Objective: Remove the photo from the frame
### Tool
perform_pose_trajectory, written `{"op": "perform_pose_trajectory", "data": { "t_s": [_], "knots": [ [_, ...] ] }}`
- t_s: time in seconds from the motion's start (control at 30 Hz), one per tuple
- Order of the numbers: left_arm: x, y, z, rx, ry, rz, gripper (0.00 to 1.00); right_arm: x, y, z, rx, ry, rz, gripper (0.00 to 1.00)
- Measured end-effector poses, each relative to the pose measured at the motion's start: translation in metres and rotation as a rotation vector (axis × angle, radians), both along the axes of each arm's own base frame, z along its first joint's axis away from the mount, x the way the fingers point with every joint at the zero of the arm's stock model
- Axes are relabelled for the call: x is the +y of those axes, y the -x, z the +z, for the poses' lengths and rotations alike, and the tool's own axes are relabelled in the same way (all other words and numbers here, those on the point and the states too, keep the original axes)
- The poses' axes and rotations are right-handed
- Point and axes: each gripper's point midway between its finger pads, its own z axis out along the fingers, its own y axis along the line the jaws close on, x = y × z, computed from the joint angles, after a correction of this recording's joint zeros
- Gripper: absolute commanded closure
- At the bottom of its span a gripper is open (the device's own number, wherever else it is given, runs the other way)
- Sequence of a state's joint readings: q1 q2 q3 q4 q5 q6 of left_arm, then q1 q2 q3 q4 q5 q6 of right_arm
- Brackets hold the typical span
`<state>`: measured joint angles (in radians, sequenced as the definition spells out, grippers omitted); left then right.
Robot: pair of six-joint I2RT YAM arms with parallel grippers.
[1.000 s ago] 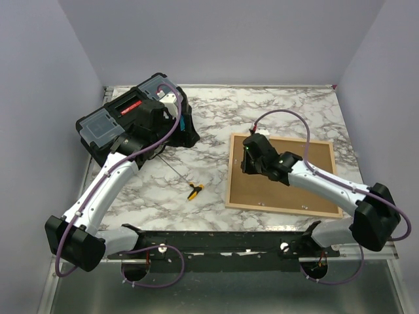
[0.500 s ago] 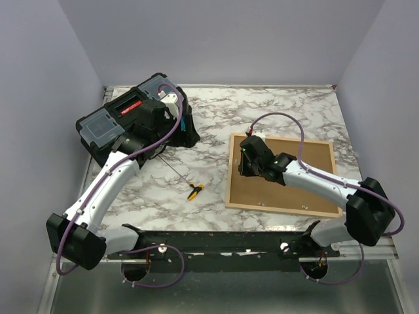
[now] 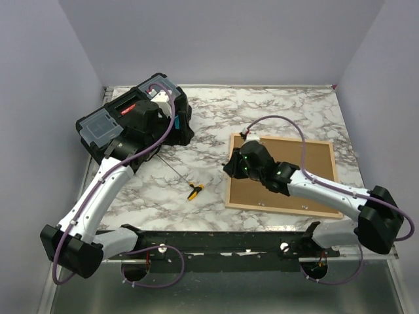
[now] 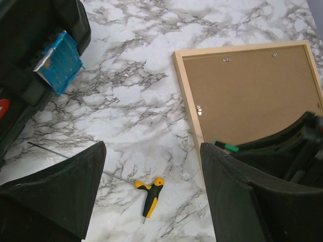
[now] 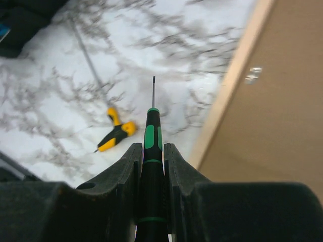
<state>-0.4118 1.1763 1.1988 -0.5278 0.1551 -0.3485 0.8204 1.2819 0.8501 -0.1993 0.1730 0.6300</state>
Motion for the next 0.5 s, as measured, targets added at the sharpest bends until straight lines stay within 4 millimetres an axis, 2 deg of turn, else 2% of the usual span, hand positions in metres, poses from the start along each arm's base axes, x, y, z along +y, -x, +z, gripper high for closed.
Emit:
{"op": "perform_pose_trajectory", "data": {
  "t_s": [0.07, 0.33, 0.43, 0.5],
  "knots": [
    [0.007, 0.0, 0.009, -0.03, -0.001, 0.031, 0.23, 0.024, 0.011, -0.006, 0.0, -0.015, 0.057, 0.99],
    [0.036, 0.004, 0.032, -0.123, -0.011, 0.161, 0.23, 0.13, 0.059, -0.05, 0.028, -0.007, 0.278, 0.99],
    [0.046, 0.009, 0.038, -0.152, -0.012, 0.2, 0.23, 0.165, 0.068, -0.05, 0.015, -0.018, 0.332, 0.99],
    [0.049, 0.01, 0.04, -0.163, -0.012, 0.212, 0.23, 0.182, 0.07, -0.044, -0.001, -0.039, 0.351, 0.99]
  ]
}}
